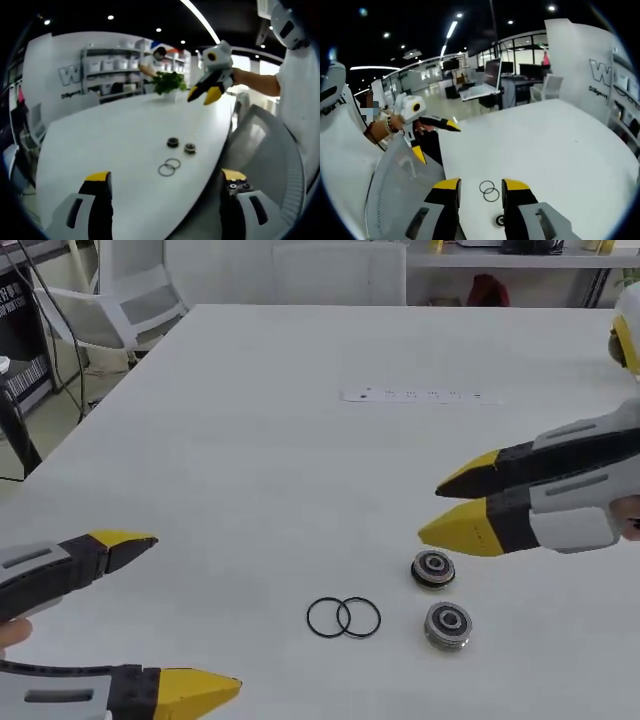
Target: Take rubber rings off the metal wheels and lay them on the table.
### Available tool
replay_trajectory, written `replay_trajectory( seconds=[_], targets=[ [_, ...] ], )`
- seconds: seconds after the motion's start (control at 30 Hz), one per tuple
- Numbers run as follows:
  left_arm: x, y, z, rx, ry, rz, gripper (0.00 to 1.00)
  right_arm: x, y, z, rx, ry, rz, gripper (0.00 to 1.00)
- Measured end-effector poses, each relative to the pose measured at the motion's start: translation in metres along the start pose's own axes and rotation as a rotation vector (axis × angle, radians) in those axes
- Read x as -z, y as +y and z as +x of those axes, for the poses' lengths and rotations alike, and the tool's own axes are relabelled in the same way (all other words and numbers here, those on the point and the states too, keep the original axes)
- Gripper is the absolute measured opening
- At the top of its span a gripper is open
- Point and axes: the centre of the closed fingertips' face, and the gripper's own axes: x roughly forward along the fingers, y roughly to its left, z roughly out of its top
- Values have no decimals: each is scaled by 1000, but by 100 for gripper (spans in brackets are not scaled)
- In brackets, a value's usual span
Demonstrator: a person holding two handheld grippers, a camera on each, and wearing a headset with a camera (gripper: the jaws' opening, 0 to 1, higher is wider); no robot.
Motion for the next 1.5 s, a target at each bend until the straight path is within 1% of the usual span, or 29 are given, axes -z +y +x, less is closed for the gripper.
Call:
replay_trajectory(
  seconds=[0.07, 0.3, 0.4, 0.53, 0.7, 0.8, 0.9, 1.07, 1.2, 1.43, 1.5],
  targets=[
    [-2, -2, 0, 4, -1, 9, 90, -1, -1, -3, 3, -10, 4, 31],
    [-5, -7, 2, 12, 3, 9, 90, -2, -8, -20, 31, -35, 13, 32],
    [-7, -8, 4, 12, 7, 11, 90, 1, -10, -29, 36, -36, 24, 33],
    [-11, -14, 7, 15, 6, 10, 90, 5, -13, -39, 45, -40, 28, 36],
    [-20, -18, 8, 2, -1, 13, 90, 12, -18, -50, 53, -51, 43, 38],
    [-30, -22, 10, -1, -9, 22, 90, 15, -21, -55, 59, -59, 55, 39],
    [-37, -24, 10, -6, -11, 34, 90, 19, -25, -61, 62, -71, 67, 39],
    [-51, -25, 12, -14, -22, 50, 90, 28, -33, -66, 74, -74, 95, 39],
    [-56, -28, 14, -11, -20, 58, 90, 35, -38, -67, 74, -79, 124, 38],
    [-64, -30, 21, 10, 0, 84, 90, 49, -43, -64, 70, -77, 164, 38],
    [-68, -30, 23, 15, 0, 90, 90, 53, -44, -62, 63, -76, 177, 38]
  ],
)
